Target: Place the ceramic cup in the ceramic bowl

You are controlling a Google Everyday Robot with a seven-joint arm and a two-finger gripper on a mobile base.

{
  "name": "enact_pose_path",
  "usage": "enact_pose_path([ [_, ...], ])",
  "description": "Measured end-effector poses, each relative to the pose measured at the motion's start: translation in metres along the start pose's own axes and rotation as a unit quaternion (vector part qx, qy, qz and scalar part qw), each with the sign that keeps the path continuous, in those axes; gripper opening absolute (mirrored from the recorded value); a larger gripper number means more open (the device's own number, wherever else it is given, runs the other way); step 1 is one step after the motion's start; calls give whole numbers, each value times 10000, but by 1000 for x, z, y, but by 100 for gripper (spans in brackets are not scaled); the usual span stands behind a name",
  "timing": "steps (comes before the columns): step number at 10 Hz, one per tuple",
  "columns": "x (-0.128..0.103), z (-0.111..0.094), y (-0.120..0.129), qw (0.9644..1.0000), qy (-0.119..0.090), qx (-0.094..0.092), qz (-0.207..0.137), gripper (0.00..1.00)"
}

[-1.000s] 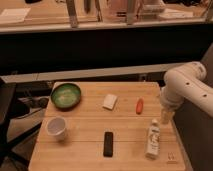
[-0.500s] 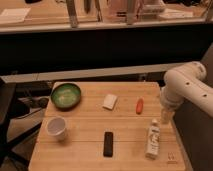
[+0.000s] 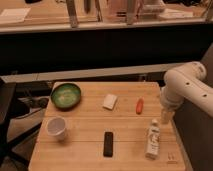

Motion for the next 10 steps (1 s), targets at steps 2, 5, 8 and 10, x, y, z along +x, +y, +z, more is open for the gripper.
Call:
enact_pose_path([
  [2, -11, -3, 0, 9999, 79, 42, -125, 80],
  [5, -59, -12, -4, 9982, 259, 173, -512, 80],
  [8, -90, -17, -6, 9949, 407, 286, -882, 80],
  [10, -115, -20, -5, 9923, 468, 358, -1093, 80],
])
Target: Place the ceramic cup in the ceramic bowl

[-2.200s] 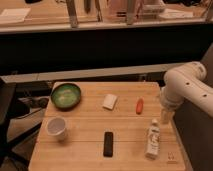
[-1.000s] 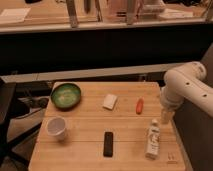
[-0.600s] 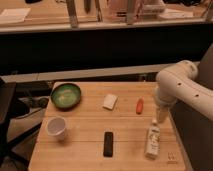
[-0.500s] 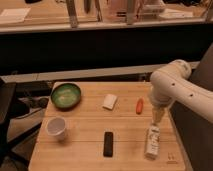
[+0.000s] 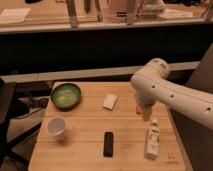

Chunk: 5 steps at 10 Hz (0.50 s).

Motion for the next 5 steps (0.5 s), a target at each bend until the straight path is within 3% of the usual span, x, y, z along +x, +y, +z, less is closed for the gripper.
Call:
enact_pose_path([
  [2, -37, -7, -9, 9994, 66, 119, -330, 80],
  [5, -61, -11, -12, 9973, 144, 222, -683, 80],
])
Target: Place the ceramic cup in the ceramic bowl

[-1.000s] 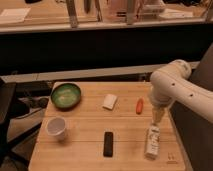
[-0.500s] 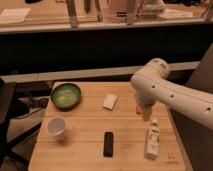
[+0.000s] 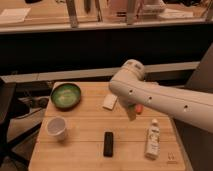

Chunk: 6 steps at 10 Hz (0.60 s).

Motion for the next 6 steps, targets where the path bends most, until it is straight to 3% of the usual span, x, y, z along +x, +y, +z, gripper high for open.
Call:
enact_pose_path([
  [4, -56, -6, -17, 9984, -7, 247, -508, 80],
  [6, -69, -8, -18, 9970, -9, 331, -700, 80],
])
